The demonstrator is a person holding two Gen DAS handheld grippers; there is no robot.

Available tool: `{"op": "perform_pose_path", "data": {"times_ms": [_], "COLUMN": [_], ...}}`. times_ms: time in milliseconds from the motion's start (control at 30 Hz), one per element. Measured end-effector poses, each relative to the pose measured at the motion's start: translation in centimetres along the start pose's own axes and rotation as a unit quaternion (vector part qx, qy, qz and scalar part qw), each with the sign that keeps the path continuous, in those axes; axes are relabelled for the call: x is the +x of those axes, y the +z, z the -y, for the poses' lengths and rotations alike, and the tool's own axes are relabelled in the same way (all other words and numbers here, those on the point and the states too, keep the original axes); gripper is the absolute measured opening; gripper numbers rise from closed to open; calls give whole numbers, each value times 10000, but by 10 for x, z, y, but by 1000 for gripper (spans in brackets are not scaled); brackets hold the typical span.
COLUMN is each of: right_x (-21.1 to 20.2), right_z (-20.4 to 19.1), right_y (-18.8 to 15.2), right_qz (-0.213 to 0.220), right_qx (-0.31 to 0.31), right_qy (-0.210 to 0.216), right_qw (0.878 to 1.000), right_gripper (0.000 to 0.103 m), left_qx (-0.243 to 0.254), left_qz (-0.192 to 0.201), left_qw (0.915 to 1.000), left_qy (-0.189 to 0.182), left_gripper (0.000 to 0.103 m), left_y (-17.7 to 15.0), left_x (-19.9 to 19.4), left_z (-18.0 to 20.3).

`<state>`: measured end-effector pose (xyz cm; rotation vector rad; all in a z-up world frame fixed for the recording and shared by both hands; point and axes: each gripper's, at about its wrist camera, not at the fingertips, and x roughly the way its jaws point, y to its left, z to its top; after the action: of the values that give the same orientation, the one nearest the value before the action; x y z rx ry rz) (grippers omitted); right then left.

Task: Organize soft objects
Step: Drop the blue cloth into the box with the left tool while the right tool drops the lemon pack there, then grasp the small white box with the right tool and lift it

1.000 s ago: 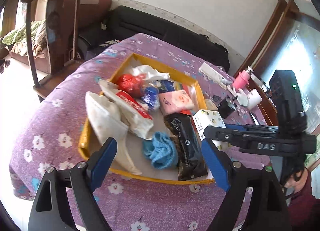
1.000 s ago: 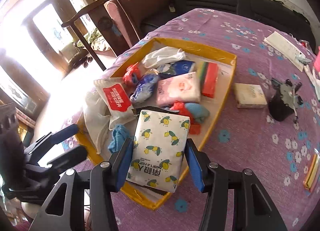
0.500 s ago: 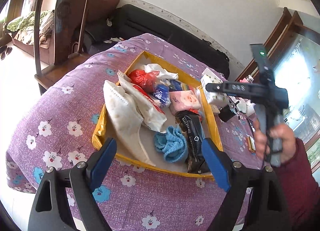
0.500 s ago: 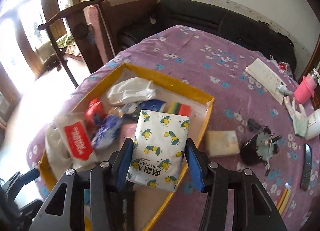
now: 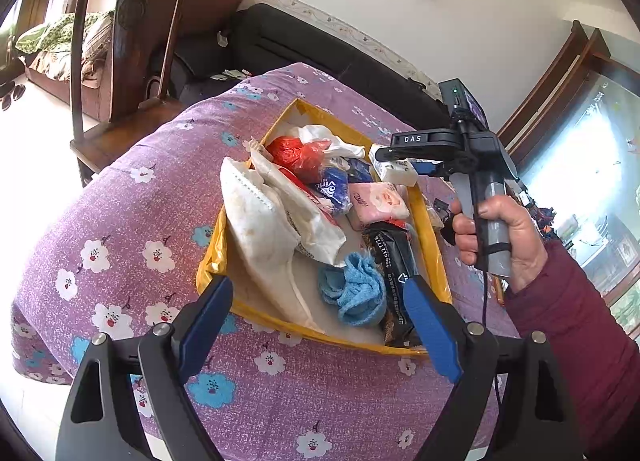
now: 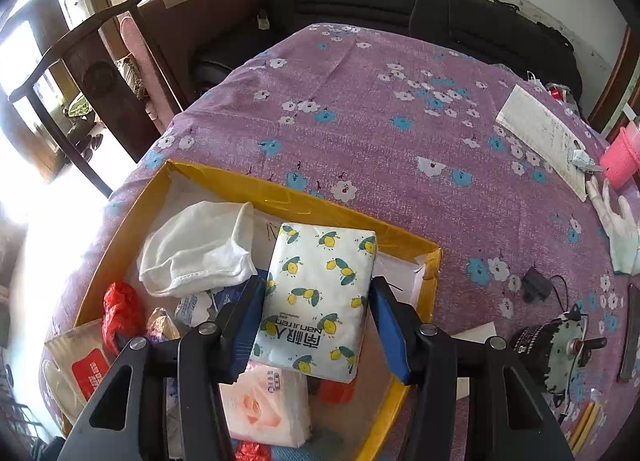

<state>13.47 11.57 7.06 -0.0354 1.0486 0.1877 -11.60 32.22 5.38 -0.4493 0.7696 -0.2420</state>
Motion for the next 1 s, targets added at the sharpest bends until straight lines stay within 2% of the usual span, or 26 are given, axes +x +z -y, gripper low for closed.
{"op": "perform_pose_path", "data": {"times_ms": [100, 200, 367, 567, 800, 900, 1000], "right_x": [-14, -43, -94, -121, -148, -158, -159], "right_z": [11, 28, 82, 178, 284, 318, 324], "right_y": [-5, -13, -46, -100, -173, -198, -209], "right_qz": [228, 494, 773, 758, 840, 941, 885], "right_qx": [89, 178, 419, 1076, 2132, 2531, 2586], "right_qy": [-8, 82, 184, -292, -506, -573, -552], "right_qw": [9997, 9986, 9960, 9909, 9721, 9612, 9603], "right_gripper": [71, 75, 84, 85, 85, 85, 85], "left_qx": [41, 68, 281, 566, 1285, 1470, 1440], "left_qz": [-2, -12, -10, -200, -533, -688, -845], "left_qw": [10000, 10000, 9995, 9977, 9891, 9853, 9834], "left_qy": [5, -7, -108, -324, -490, -535, -708], "left_gripper": [87, 88, 88, 89, 90, 90, 90], "left_y": [0, 0, -4, -16, -40, -49, -56], "left_x": [0, 0, -2, 9, 19, 27, 37], "left_z": [4, 9, 30, 67, 122, 141, 154]}}
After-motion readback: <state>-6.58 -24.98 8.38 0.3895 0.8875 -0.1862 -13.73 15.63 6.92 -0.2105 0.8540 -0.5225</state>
